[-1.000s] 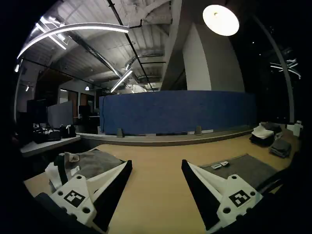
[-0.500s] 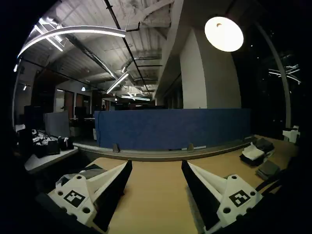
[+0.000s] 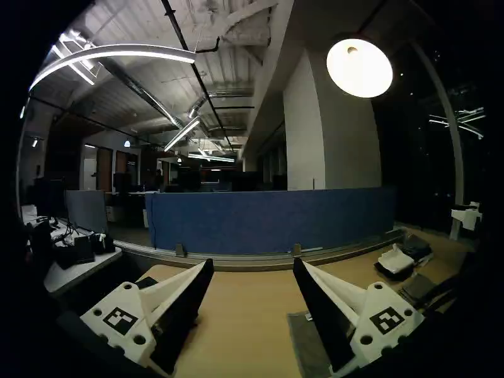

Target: Fold towel

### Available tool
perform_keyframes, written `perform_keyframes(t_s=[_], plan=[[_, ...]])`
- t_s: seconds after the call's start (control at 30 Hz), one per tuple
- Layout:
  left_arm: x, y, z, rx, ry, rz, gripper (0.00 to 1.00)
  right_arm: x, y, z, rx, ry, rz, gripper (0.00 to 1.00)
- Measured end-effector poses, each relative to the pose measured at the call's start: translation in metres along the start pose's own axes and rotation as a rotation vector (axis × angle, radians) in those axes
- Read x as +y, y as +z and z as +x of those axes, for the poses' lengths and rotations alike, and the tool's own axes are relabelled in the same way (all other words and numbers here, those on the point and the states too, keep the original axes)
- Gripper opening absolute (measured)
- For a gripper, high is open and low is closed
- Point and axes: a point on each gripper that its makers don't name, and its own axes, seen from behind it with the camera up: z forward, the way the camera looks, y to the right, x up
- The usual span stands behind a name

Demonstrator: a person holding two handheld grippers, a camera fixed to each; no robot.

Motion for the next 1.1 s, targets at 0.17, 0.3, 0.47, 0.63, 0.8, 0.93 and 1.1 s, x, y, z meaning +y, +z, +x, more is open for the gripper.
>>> perform_keyframes(t_s=[0.17, 0.3, 0.47, 0.63, 0.8, 0.93, 1.1], plan=[[0.014, 0.001, -0.010, -0.050, 0.008, -0.056, 0.94, -0.009, -0.001, -0.001, -0.028, -0.021, 0.035, 1.00], [0.032, -0.001, -0.030, -0.146, 0.036, -0.139, 0.94, -0.027, -0.003, -0.011, -0.096, -0.046, 0.113, 1.00], [0.051, -0.008, -0.055, -0.269, 0.072, -0.246, 0.94, -0.052, -0.007, -0.030, -0.220, -0.065, 0.238, 1.00], [0.067, -0.016, -0.075, -0.364, 0.115, -0.339, 0.94, -0.069, -0.016, -0.054, -0.377, -0.126, 0.346, 1.00], [0.078, -0.021, -0.089, -0.429, 0.154, -0.405, 0.94, -0.077, -0.024, -0.074, -0.474, -0.223, 0.405, 1.00], [0.083, -0.022, -0.096, -0.453, 0.160, -0.432, 0.94, -0.084, -0.026, -0.079, -0.482, -0.244, 0.435, 1.00], [0.087, -0.024, -0.107, -0.474, 0.169, -0.452, 0.94, -0.089, -0.026, -0.086, -0.498, -0.238, 0.452, 1.00]])
